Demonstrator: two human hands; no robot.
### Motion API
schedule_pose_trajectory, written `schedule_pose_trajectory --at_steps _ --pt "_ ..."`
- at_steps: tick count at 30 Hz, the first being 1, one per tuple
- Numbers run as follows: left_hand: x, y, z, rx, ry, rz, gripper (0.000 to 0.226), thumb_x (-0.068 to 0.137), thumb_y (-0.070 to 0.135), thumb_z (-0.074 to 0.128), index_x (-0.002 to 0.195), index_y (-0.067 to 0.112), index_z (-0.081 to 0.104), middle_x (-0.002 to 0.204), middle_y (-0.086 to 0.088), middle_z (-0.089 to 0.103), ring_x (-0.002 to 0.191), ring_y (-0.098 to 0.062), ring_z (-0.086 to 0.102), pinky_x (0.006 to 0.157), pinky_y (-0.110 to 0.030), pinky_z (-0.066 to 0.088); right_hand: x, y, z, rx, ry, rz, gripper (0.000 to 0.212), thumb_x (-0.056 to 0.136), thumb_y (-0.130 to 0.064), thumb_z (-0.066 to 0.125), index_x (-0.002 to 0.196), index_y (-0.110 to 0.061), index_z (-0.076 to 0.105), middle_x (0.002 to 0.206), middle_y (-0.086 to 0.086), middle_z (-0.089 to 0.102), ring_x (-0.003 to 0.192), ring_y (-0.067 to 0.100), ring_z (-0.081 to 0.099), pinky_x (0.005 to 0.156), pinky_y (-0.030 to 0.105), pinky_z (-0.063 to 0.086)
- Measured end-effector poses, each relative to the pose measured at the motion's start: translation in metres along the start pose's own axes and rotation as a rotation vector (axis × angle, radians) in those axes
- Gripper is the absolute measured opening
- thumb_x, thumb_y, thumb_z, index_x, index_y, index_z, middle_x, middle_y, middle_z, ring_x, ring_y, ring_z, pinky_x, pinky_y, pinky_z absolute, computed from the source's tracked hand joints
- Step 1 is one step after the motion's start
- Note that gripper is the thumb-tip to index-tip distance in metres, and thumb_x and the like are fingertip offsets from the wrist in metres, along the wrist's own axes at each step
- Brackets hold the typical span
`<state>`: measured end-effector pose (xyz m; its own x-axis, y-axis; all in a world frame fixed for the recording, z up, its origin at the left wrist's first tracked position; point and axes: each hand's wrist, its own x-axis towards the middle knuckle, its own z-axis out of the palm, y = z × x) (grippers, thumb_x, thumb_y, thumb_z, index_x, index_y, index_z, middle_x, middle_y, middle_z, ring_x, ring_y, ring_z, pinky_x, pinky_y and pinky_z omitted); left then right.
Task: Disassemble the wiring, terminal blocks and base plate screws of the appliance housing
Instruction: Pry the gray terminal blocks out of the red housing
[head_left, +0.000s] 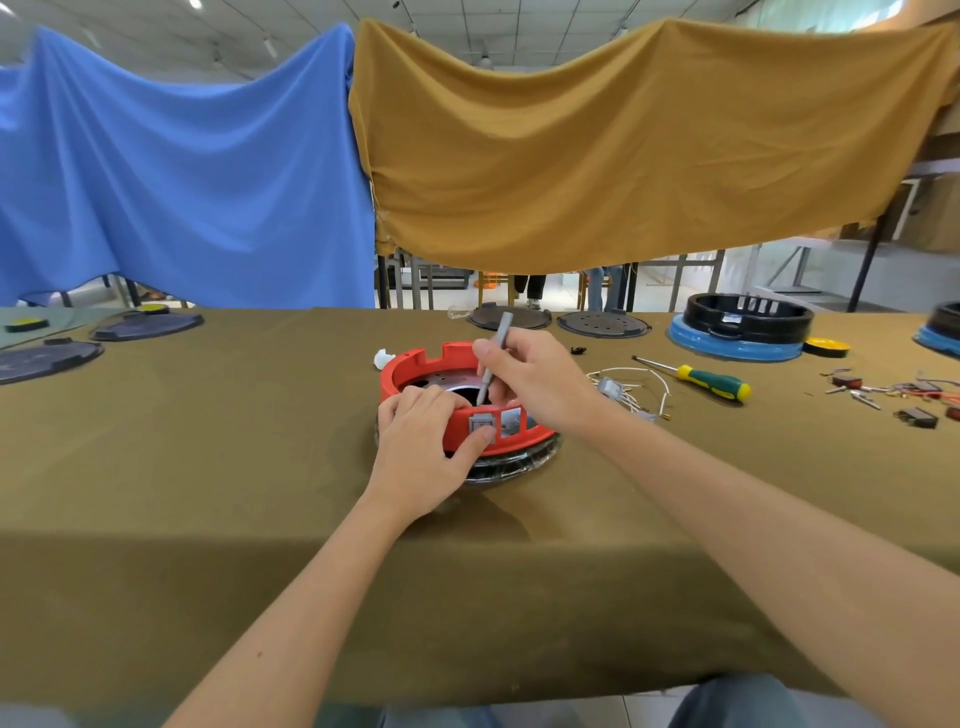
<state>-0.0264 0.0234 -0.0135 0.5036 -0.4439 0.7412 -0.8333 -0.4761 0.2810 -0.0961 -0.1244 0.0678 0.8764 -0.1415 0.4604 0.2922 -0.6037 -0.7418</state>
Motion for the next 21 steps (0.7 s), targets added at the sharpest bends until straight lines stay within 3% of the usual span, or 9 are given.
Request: schedule_pose_trajectory --at_steps 5,11,14,16,21 --pt "0.0 0.001 -0.002 0.002 0.01 0.001 0.033 0.086 0.058 0.046 0.089 0.027 0.056 0.09 0.015 0.055 0.095 -0.012 0.048 0.093 -0.028 0.025 -0.002 -0.004 0.011 -0.207 -0.106 -0.066 0.029 0.101 -0.035 0.056 0.092 -0.009 0.064 0.081 0.009 0.071 0.075 0.024 0.069 0.077 0.041 0.059" --pt "0.001 0.0 -0.001 0.011 0.006 0.006 0.039 0.086 0.057 0.049 0.093 0.021 0.062 0.091 0.013 0.056 0.097 -0.013 0.048 0.096 -0.029 0.026 0.0 -0.005 0.009 -0.299 -0.124 -0.092 0.032 0.102 -0.037 0.054 0.091 -0.008 0.064 0.081 0.011 0.07 0.075 0.028 0.067 0.075 0.046 0.056" --pt "0.001 0.0 -0.001 0.012 0.008 0.006 0.036 0.086 0.055 0.052 0.094 0.022 0.062 0.089 0.013 0.055 0.095 -0.012 0.047 0.095 -0.028 0.024 0.009 -0.01 0.011 -0.345 -0.17 -0.049 0.04 0.102 -0.038 0.052 0.091 -0.002 0.063 0.078 0.01 0.067 0.067 0.028 0.062 0.07 0.043 0.053" --pt "0.0 -0.001 -0.002 0.009 0.004 0.0 0.036 0.087 0.056 0.053 0.096 0.023 0.062 0.089 0.012 0.056 0.095 -0.011 0.046 0.096 -0.027 0.024 0.017 -0.014 0.015 -0.368 -0.212 -0.016 0.043 0.103 -0.036 0.051 0.091 0.003 0.063 0.071 0.007 0.061 0.058 0.019 0.052 0.063 0.039 0.048" --pt "0.0 0.0 -0.002 0.004 0.011 0.015 0.031 0.089 0.052 0.06 0.103 0.025 0.063 0.094 0.012 0.059 0.097 -0.01 0.047 0.098 -0.028 0.025 0.029 -0.018 0.018 -0.384 -0.306 0.068 0.044 0.104 -0.035 0.049 0.099 0.007 0.064 0.07 0.005 0.058 0.062 0.018 0.05 0.065 0.035 0.044"
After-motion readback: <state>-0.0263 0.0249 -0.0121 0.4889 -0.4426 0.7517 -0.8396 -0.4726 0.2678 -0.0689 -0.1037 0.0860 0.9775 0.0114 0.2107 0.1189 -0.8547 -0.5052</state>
